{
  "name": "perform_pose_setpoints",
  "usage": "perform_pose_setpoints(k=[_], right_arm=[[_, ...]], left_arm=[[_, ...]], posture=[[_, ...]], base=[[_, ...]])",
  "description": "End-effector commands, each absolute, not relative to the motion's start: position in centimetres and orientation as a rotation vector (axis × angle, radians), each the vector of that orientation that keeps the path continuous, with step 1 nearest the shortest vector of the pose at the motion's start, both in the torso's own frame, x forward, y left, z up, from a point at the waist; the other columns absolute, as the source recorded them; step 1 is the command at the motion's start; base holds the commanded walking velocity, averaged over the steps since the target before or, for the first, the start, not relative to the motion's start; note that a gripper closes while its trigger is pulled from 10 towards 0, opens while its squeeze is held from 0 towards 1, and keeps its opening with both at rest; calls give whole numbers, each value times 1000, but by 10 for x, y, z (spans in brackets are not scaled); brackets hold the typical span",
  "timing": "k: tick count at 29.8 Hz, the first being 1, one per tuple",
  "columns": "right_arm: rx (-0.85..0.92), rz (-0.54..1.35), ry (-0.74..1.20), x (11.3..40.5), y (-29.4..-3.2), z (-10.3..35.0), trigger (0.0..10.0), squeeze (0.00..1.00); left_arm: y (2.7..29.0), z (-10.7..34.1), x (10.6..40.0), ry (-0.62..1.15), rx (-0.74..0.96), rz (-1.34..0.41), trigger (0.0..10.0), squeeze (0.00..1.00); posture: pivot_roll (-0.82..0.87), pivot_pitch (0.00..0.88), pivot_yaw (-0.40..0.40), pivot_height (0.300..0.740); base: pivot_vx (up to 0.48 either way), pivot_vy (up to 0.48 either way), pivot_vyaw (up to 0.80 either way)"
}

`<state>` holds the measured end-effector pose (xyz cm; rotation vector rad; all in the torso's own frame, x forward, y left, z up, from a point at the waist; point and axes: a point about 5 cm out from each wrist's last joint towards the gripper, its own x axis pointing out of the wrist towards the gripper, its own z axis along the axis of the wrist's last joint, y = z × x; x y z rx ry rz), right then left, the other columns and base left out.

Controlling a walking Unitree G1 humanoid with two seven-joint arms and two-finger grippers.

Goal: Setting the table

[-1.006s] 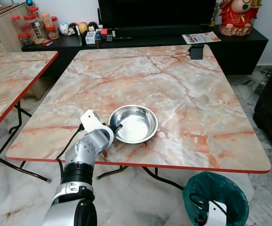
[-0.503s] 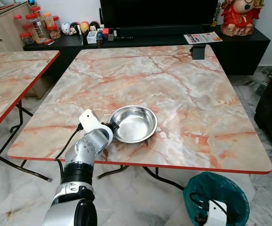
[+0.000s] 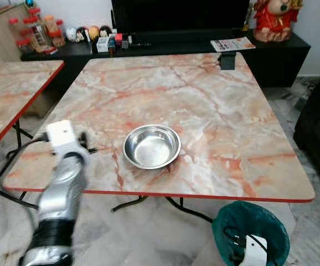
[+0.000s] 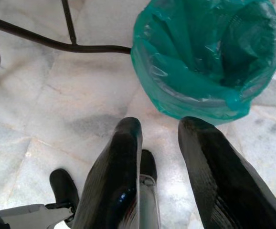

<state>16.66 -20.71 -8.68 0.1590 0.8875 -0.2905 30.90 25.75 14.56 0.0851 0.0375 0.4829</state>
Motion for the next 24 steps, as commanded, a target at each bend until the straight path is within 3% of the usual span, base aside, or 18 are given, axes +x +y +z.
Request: perform_pose_setpoints(k=[1,5,9,12,16,20,24], right_arm=[[158,-274,876,170,-204,-85,10000,0],[151,-264,879,170,-204,-86,10000,0],[149,-261,881,170,-204,-86,10000,0],[151,-256,885,170,-202,-86,10000,0],[151,-260,881,170,-202,-86,10000,0],[144,-264,885,169,-205,-86,10000,0],[148,-273,879,171,-206,-85,10000,0]], left_arm=[[296,142,286,36,211,643,10000,0],[344,121,249,130,333,787,10000,0],[352,113,240,169,386,802,10000,0],[365,50,209,453,436,717,10000,0],[345,-4,187,698,374,501,10000,0],[294,-47,174,874,295,184,10000,0],[256,-66,173,898,149,72,10000,0]], posture=[[44,0,59,740],[54,0,56,740],[64,0,53,740],[60,0,57,740],[56,1,57,740],[49,0,56,740],[33,0,57,740]], base=[[0,0,0],[0,0,0],[0,0,0],[0,0,0],[0,0,0],[0,0,0],[0,0,0]])
